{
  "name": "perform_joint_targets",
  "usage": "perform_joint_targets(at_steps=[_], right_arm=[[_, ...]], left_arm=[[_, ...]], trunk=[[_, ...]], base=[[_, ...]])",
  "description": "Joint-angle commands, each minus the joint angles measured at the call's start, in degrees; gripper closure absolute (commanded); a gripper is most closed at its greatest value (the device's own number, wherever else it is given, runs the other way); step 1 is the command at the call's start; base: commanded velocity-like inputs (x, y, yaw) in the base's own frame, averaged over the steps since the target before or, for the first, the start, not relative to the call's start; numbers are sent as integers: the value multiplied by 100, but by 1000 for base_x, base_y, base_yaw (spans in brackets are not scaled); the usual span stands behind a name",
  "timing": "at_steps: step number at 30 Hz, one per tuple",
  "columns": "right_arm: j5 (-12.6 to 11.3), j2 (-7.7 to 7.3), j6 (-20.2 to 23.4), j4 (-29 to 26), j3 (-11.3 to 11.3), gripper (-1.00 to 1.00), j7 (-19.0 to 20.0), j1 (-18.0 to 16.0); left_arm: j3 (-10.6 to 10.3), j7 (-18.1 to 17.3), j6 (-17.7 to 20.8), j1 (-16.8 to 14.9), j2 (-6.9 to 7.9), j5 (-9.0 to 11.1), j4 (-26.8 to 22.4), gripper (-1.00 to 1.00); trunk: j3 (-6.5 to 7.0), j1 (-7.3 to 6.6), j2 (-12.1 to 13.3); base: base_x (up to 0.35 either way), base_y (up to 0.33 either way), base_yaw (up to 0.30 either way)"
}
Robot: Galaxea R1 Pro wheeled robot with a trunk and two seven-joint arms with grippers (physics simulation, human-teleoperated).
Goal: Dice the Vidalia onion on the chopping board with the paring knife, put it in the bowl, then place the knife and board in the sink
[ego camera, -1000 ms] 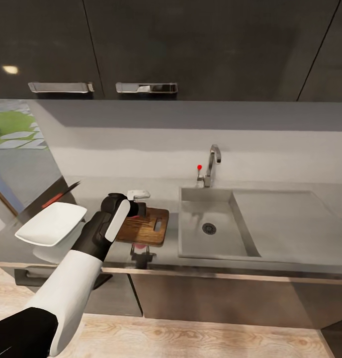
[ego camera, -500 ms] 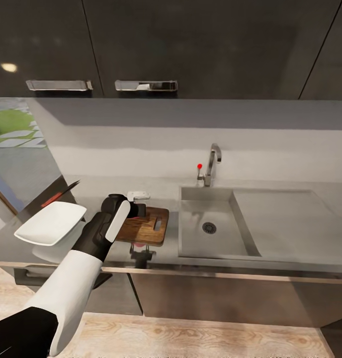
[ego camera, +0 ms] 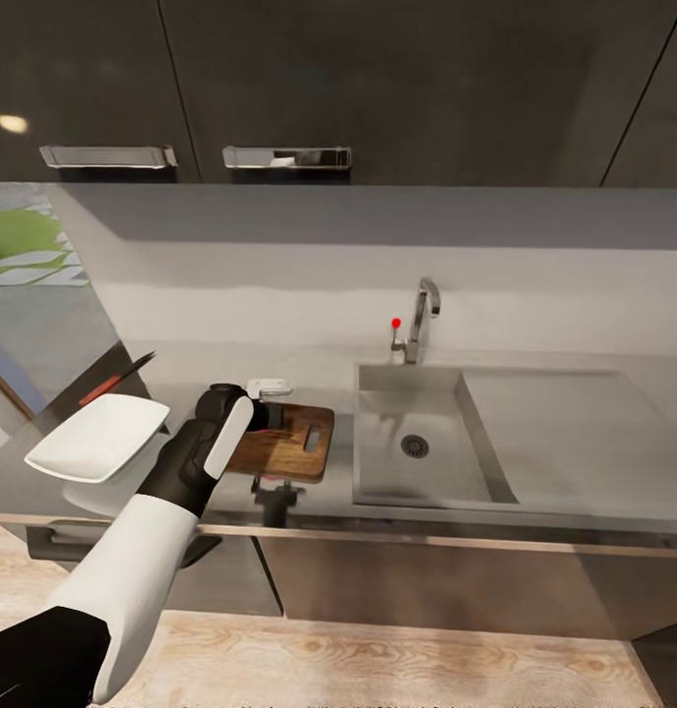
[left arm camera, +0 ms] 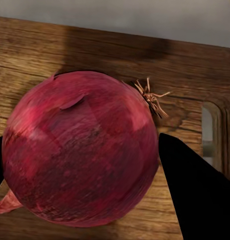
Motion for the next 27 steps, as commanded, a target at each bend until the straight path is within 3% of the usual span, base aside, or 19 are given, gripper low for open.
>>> perform_joint_targets(at_steps=[1,11,27], right_arm=[[61,3,-14,2,-32,-100,-28,-4],[68,1,-14,2,-32,-100,-28,-4],[69,-32,-31,-7,-32,-100,-35,-4]], left_arm=[[-7,52,14,-4,21,55,-4,100],[-7,45,16,-4,79,56,-4,100],[-7,43,23,-4,75,64,45,100]], trunk=[[-17,2,-8],[-88,2,-8],[-97,2,-8]], base=[[0,0,0],[0,0,0],[0,0,0]])
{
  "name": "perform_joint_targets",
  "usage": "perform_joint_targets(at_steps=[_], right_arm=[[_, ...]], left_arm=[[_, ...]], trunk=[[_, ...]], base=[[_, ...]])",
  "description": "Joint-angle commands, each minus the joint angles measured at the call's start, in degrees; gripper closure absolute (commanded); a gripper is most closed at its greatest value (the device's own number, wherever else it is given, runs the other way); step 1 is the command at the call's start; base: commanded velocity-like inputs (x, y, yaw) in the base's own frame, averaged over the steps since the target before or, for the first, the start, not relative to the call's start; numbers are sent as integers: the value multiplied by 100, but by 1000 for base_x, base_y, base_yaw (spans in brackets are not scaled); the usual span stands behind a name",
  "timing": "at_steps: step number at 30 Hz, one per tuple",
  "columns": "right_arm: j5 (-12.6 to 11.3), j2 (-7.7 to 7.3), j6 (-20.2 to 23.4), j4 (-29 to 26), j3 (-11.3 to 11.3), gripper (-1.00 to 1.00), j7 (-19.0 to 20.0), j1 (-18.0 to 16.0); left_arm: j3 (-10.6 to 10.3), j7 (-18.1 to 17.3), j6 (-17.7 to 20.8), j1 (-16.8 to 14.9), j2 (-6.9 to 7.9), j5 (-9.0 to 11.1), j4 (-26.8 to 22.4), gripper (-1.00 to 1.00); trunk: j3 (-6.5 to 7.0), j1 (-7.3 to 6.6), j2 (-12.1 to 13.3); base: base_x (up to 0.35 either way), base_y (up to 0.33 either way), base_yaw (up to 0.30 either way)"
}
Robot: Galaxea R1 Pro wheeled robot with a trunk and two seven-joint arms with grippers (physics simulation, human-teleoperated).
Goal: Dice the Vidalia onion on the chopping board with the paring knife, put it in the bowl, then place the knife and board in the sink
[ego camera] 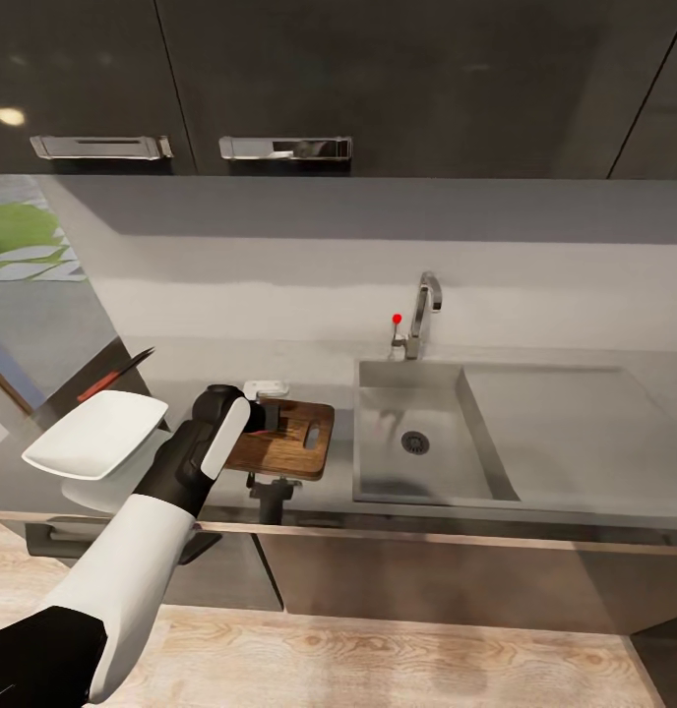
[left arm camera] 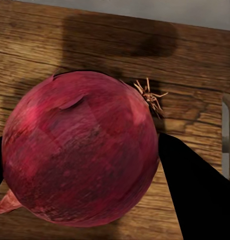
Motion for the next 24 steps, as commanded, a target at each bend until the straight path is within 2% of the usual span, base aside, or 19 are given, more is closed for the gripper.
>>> perform_joint_targets(at_steps=[1,24], right_arm=[[61,3,-12,2,-32,-100,-29,-4],[61,20,-7,2,-32,-100,-57,-4]], left_arm=[[-7,52,14,-5,1,50,-6,100],[-25,52,9,-5,-35,51,53,100]], trunk=[[-8,2,-8],[-8,2,-8]], base=[[0,0,0],[0,0,0]])
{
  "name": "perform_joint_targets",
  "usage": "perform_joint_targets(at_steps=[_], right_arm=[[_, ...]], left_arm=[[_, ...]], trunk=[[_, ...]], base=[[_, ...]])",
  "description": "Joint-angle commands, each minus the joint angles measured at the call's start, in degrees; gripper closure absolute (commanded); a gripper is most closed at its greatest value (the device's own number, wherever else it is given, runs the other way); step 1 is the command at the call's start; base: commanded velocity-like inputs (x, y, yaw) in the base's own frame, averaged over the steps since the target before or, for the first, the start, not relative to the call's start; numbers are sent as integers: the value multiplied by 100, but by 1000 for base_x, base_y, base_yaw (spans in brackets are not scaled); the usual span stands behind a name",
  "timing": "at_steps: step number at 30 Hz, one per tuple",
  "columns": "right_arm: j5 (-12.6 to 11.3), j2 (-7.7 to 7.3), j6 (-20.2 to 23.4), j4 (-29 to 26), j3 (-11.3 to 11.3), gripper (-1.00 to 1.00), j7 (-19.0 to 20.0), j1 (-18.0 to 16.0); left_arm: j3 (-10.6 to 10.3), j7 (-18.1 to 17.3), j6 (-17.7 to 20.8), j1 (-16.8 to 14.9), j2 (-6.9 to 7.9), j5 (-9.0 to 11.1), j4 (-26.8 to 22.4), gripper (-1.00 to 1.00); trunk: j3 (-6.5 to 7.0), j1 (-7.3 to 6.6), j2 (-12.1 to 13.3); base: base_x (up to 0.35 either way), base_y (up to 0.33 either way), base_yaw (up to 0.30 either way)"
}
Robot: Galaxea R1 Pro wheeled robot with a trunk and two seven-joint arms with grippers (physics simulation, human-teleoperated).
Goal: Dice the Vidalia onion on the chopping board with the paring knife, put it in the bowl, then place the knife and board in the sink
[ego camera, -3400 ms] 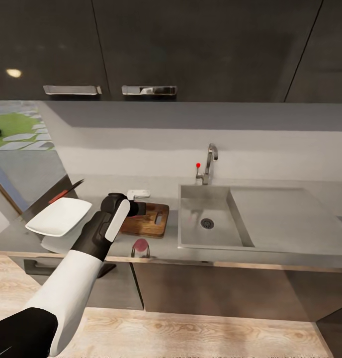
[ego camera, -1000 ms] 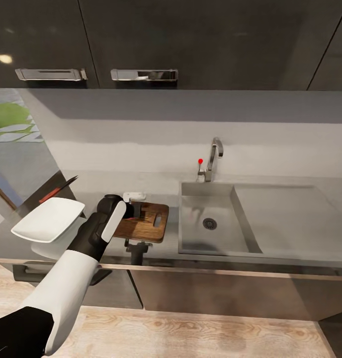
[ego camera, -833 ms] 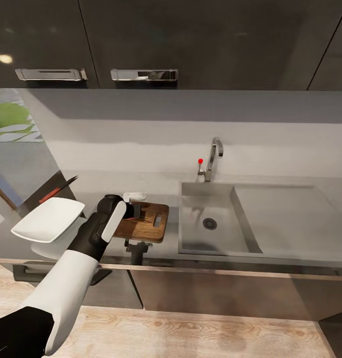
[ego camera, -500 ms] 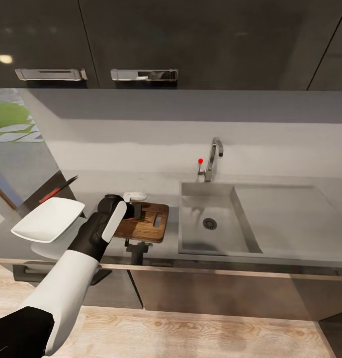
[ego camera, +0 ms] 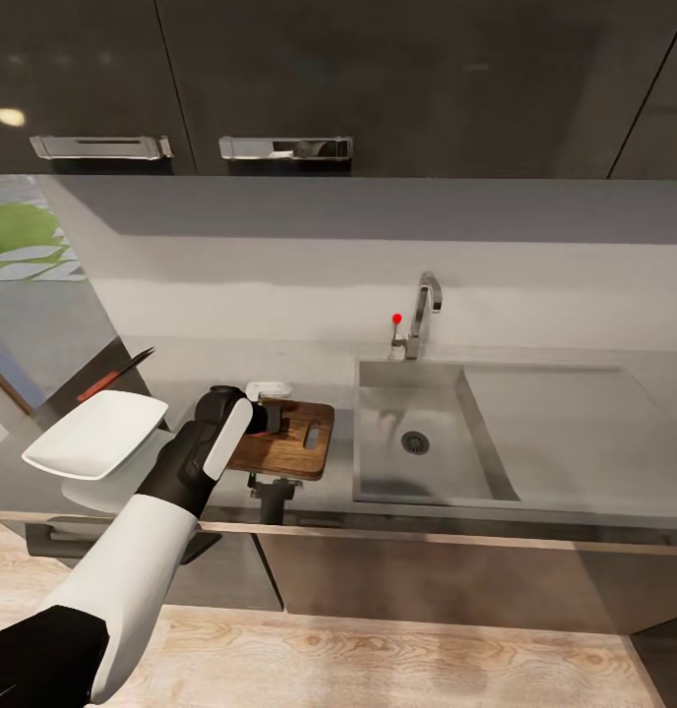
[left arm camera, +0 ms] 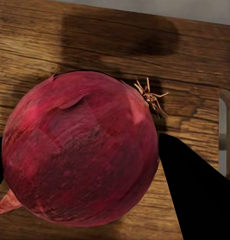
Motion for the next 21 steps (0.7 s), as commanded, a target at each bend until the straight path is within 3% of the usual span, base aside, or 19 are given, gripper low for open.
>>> perform_joint_targets(at_steps=[1,21], right_arm=[[61,3,-14,2,-32,-100,-28,-4],[59,3,-14,2,-39,-100,-29,-4]], left_arm=[[-8,52,16,-5,1,52,-4,100],[-8,52,14,-5,1,52,15,100]], trunk=[[-8,2,-8],[-8,2,-8]], base=[[0,0,0],[0,0,0]])
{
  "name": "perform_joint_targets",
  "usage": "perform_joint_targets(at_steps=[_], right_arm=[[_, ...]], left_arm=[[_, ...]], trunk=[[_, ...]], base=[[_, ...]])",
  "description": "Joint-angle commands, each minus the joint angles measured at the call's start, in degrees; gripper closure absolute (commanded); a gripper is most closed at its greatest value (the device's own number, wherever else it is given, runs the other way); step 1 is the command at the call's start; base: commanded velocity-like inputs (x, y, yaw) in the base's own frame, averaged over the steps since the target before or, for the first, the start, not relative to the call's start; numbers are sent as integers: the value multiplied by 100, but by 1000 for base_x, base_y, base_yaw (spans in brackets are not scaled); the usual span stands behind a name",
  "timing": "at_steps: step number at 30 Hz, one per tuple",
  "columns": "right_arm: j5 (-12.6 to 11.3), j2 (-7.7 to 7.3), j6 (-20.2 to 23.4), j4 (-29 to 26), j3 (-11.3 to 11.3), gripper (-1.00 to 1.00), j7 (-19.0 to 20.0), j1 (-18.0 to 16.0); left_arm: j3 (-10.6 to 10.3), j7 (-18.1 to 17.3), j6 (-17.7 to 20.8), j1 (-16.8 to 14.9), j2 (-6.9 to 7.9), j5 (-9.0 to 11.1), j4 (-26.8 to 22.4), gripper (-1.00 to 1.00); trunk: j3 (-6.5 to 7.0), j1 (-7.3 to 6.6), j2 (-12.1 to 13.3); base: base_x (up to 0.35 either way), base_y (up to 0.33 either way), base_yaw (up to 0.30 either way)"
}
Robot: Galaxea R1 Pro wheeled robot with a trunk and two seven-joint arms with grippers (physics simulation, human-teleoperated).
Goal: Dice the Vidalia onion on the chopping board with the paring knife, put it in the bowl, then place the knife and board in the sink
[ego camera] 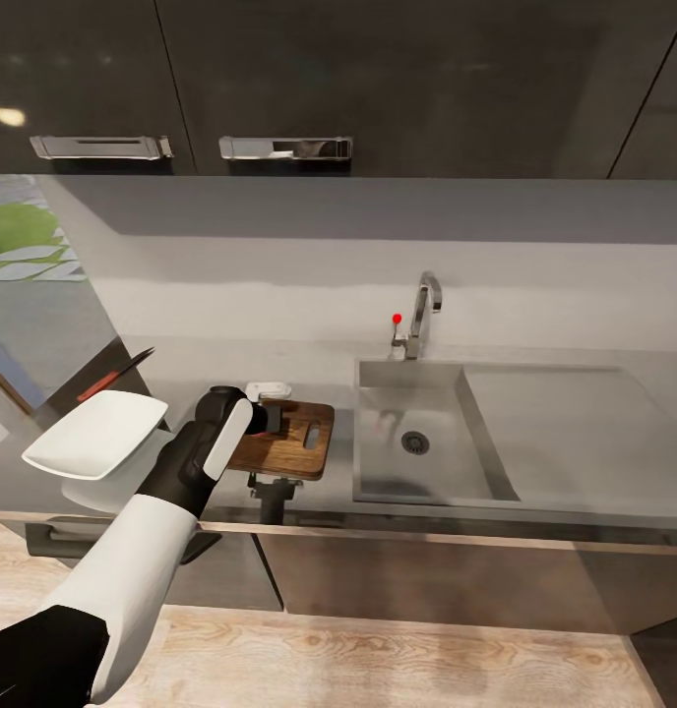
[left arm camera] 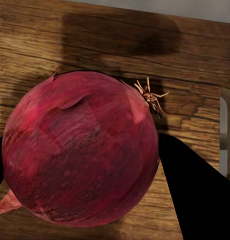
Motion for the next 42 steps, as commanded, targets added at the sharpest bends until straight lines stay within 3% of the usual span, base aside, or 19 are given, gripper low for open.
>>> perform_joint_targets(at_steps=[1,2,3,42], right_arm=[[60,3,-14,2,-32,-100,-28,-4],[61,3,-14,2,-33,-100,-28,-4],[61,3,-14,2,-34,-100,-28,-4],[55,11,-22,2,-35,-100,-28,-4]], left_arm=[[-8,52,15,-5,1,52,-3,100],[-8,52,14,-5,3,52,-3,100],[-8,52,14,-5,4,52,-3,-100],[1,52,21,-7,23,43,-170,-100]], trunk=[[-8,2,-8],[-8,2,-8],[-8,2,-8],[33,2,-8]], base=[[0,0,0],[0,0,0],[0,0,0],[0,0,0]])
